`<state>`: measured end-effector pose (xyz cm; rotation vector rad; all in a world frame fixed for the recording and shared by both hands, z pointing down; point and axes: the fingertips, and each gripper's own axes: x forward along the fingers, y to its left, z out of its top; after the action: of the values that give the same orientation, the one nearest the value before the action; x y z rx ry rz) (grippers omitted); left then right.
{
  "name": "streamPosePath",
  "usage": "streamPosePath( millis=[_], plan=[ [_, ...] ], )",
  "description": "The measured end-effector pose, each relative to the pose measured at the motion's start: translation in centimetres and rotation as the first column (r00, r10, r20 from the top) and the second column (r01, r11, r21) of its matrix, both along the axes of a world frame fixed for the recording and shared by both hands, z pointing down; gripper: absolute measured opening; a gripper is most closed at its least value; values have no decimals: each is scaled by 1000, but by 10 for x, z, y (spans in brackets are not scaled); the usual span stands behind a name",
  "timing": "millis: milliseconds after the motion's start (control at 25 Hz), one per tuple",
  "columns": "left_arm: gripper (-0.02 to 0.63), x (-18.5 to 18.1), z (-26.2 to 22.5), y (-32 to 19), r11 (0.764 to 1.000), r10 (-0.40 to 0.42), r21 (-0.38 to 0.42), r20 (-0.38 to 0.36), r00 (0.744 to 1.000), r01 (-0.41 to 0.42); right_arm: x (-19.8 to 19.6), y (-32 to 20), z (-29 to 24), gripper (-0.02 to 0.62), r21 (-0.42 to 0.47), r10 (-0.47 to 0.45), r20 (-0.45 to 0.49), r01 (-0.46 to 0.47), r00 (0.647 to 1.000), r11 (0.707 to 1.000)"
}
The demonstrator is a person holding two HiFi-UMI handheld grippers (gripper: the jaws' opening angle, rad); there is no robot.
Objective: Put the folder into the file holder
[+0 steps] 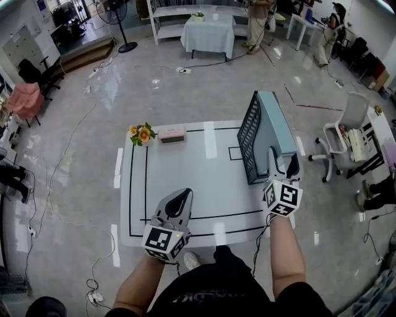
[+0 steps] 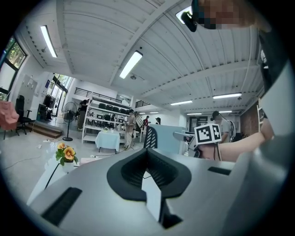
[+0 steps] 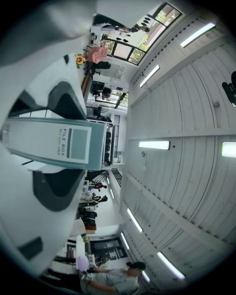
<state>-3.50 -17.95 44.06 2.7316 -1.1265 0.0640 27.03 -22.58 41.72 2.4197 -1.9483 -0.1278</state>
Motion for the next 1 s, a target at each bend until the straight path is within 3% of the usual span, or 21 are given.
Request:
streamPosePath(
  millis=[280, 440, 520, 680, 1000],
  plan=[
    [3, -15, -8, 14, 1000, -12, 17, -18, 1000, 12, -17, 54, -42, 319, 80, -22, -102, 30, 995, 996],
    [3, -26, -14, 29, 1000, -6, 27, -23, 1000, 6, -39, 75, -62, 316, 103, -62, -113, 73, 992, 992],
    [3, -33, -18, 38, 999, -1, 33, -23, 1000, 2, -56, 86, -70, 264, 109, -104, -102, 115, 989, 987],
    [3, -52, -24, 59, 999, 4, 53, -15, 1000, -3, -93, 108, -75, 2, 125, -186, -60, 192, 981, 973],
    [3, -83, -22, 88, 999, -26, 32, 10, 1000, 26, -168, 145, -73, 0, 80, -362, -5, 362, 932, 929]
  ],
)
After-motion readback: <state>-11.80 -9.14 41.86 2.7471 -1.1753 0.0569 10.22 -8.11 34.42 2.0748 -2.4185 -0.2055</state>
